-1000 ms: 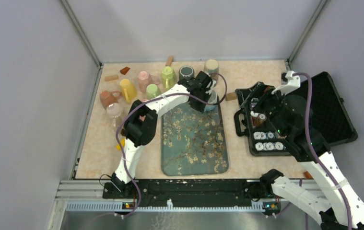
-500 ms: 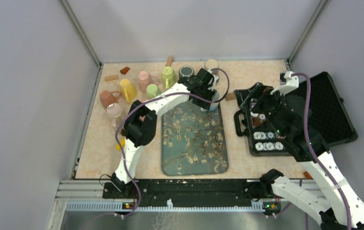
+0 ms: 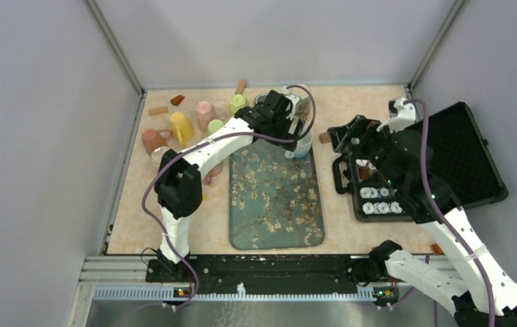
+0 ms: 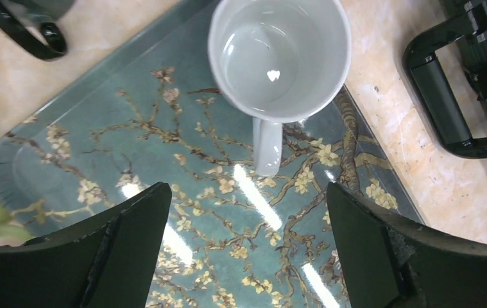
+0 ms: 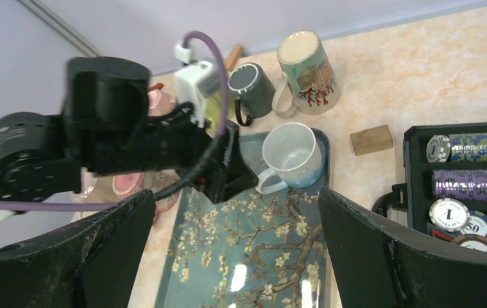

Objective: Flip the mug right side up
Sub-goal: Place the cup on the tray, then turn over the cup at the corner of the board.

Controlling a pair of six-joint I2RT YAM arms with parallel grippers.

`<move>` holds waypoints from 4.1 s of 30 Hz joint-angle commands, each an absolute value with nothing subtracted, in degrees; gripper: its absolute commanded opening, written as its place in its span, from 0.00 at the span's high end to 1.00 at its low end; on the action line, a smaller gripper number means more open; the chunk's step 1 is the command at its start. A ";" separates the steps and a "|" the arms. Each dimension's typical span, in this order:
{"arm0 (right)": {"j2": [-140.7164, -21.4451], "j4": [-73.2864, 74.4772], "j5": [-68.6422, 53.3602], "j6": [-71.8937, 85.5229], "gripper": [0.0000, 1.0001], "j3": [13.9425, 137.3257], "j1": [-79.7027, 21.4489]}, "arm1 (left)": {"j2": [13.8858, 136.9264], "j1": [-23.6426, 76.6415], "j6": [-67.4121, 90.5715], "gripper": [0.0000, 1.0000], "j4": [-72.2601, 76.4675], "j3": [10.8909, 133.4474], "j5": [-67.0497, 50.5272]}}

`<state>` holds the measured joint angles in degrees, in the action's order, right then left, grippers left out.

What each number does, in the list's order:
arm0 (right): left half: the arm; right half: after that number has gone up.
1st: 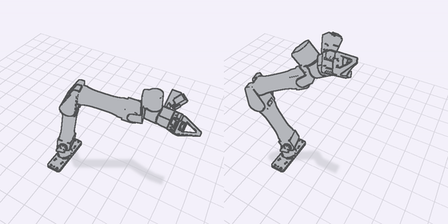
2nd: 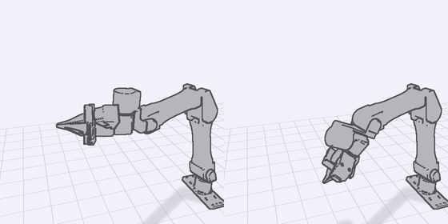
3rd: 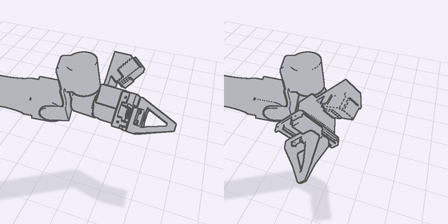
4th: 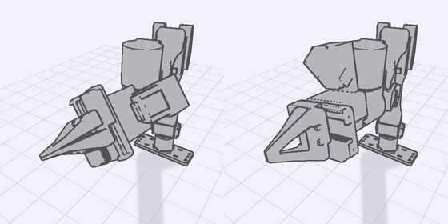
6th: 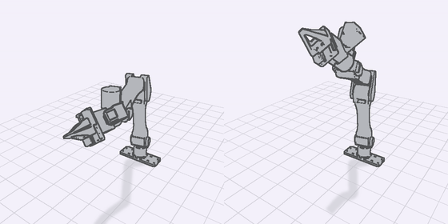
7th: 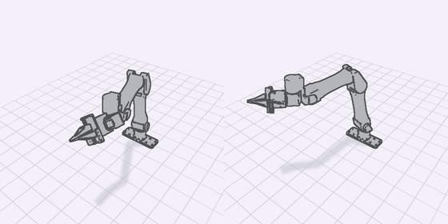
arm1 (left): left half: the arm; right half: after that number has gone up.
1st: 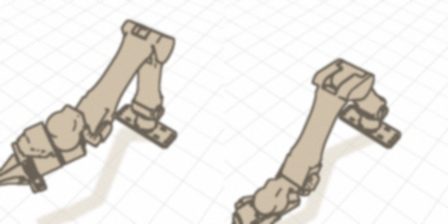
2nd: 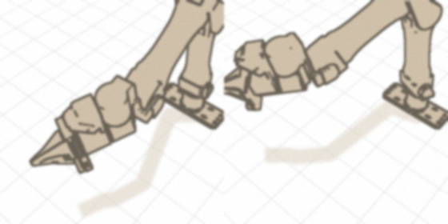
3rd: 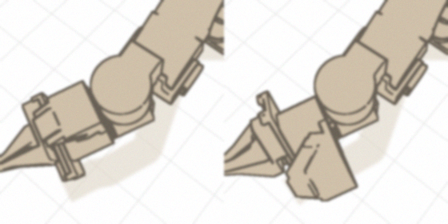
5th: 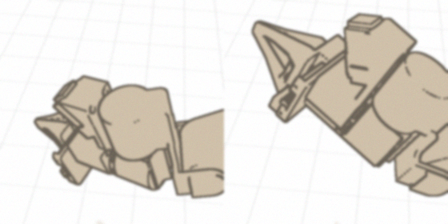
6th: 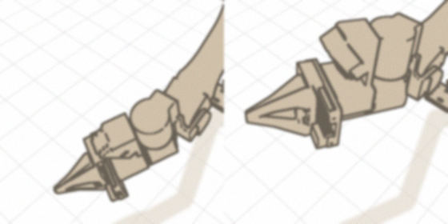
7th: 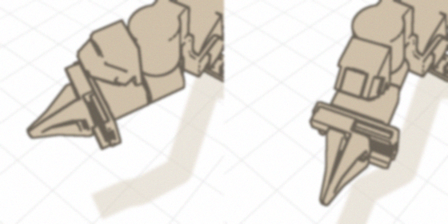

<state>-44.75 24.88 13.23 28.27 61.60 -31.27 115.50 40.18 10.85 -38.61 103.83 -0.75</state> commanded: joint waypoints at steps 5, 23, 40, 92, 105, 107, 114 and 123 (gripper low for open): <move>-48.23 23.76 12.44 27.87 0.01 64.43 -31.10 | 109.37 35.93 8.20 0.02 -28.81 101.75 -2.24; -47.95 29.45 9.82 28.16 0.01 66.82 -31.10 | 132.34 31.99 -6.31 0.15 -16.78 125.07 -6.25; -48.90 30.95 9.40 28.14 0.01 66.60 -31.09 | 142.03 30.49 -9.26 0.48 -11.56 130.40 -10.94; -49.70 28.26 8.95 28.48 0.01 63.87 -31.10 | 134.91 30.67 -2.38 1.00 2.08 127.35 -14.00; -52.90 23.26 6.17 29.01 0.01 63.46 -31.15 | 129.60 30.67 -0.21 1.00 2.55 126.87 -15.39; -53.85 21.80 5.08 29.08 0.01 63.62 -31.02 | 128.96 30.59 0.62 1.00 2.60 126.87 -15.82; -58.33 15.19 -0.54 29.58 0.01 63.58 -29.58 | 126.29 30.64 3.98 1.00 2.41 125.53 -17.65; -61.89 5.20 -12.66 32.34 0.01 61.85 -23.30 | 121.15 31.00 8.26 1.00 2.74 121.99 -20.45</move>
